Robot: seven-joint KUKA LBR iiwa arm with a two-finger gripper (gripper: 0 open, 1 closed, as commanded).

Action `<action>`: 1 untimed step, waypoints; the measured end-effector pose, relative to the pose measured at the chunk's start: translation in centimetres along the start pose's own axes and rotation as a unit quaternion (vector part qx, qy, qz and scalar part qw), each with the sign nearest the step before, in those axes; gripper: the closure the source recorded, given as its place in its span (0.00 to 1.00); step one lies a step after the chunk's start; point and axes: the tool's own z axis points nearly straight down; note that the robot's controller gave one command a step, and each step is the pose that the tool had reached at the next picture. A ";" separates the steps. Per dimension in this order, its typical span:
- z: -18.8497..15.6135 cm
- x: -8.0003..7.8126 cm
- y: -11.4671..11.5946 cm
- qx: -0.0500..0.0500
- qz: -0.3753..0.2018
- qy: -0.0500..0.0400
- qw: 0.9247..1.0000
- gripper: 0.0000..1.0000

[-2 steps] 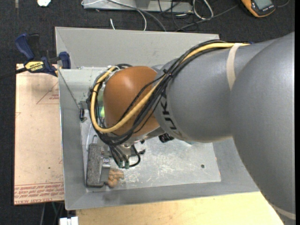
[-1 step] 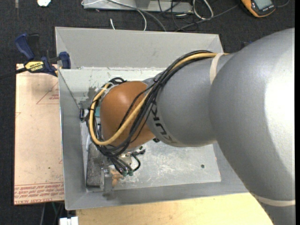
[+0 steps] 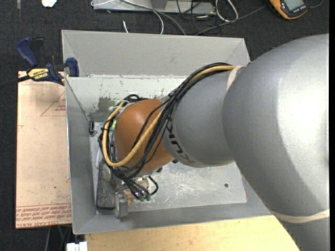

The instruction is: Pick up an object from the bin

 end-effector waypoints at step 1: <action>-5.6 0.2 0.3 0.001 0.084 0.003 0.996 0.00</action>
Offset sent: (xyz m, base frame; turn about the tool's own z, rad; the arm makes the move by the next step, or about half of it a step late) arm -0.0016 -0.0110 -0.0080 -0.0241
